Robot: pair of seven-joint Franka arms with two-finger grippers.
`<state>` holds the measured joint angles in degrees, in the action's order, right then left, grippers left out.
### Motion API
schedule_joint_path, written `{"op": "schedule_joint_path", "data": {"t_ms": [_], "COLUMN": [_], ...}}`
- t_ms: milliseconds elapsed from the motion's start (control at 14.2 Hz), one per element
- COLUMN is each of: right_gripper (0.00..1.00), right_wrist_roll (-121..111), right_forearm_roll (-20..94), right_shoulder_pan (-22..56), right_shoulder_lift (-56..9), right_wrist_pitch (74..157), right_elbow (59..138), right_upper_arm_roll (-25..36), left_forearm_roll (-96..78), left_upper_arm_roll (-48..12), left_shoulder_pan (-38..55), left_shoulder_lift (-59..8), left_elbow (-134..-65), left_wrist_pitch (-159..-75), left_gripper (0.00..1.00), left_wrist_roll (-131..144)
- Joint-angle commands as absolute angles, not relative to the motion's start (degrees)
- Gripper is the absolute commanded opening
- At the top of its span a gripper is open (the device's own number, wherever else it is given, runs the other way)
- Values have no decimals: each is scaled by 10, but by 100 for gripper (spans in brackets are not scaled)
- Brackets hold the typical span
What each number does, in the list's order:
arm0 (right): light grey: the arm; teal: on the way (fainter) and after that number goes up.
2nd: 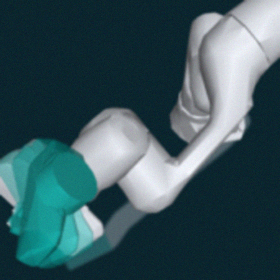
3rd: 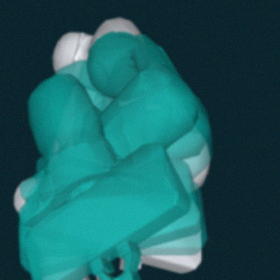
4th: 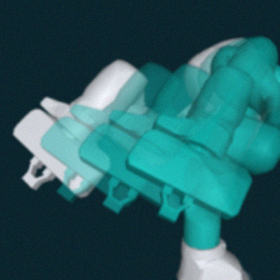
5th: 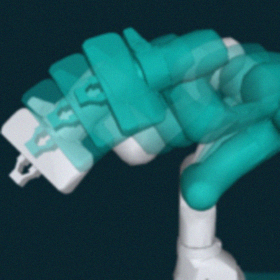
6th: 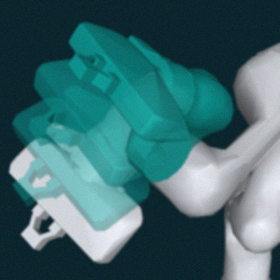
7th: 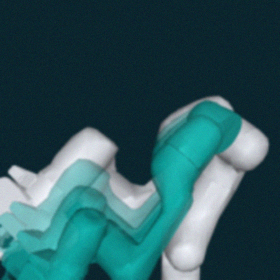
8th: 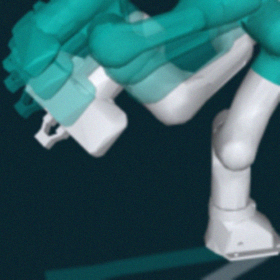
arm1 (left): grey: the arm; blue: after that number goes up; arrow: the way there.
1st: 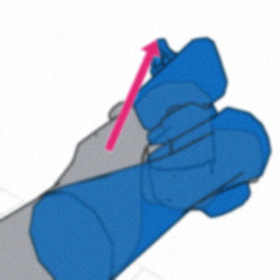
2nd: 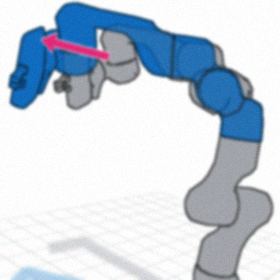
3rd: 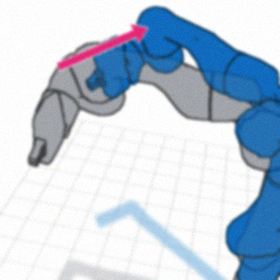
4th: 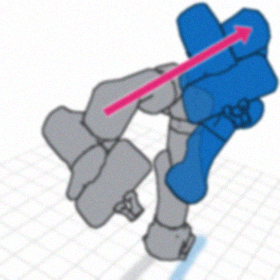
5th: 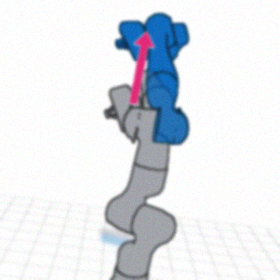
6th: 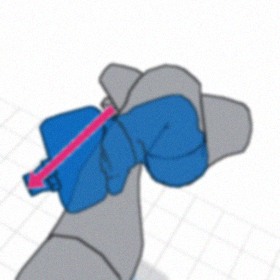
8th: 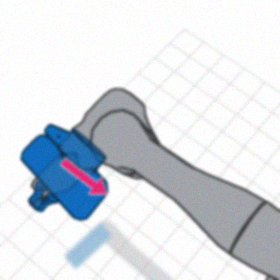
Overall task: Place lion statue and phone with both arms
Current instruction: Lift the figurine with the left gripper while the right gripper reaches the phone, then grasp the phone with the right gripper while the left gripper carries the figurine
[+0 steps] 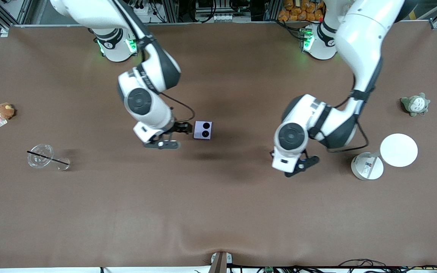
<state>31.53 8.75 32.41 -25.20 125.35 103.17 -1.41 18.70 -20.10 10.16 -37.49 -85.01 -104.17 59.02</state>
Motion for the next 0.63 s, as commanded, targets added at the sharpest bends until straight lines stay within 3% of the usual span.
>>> {"op": "schedule_joint_path", "data": {"t_ms": [0, 141, 564], "right_gripper": [100, 100, 100], "right_wrist_roll": [329, 330, 375], "right_forearm_roll": [91, 91, 86], "right_shoulder_pan": [361, 383, 409], "right_shoulder_lift": [-308, -337, -360], "right_wrist_pitch": [1321, 1363, 1366], "right_elbow": [1019, 1021, 1023], "right_upper_arm_roll": [-9, -9, -8], "left_forearm_roll": [205, 228, 241], "left_upper_arm_roll": [-205, -205, -204], "left_shoulder_pan": [79, 58, 11], "left_shoulder_lift": [-362, -373, -374], "left_elbow": [-890, -891, -910], "left_wrist_pitch": [-1082, -1095, -1110], "left_gripper": [0, 0, 0], "left_wrist_roll": [552, 537, 416]}}
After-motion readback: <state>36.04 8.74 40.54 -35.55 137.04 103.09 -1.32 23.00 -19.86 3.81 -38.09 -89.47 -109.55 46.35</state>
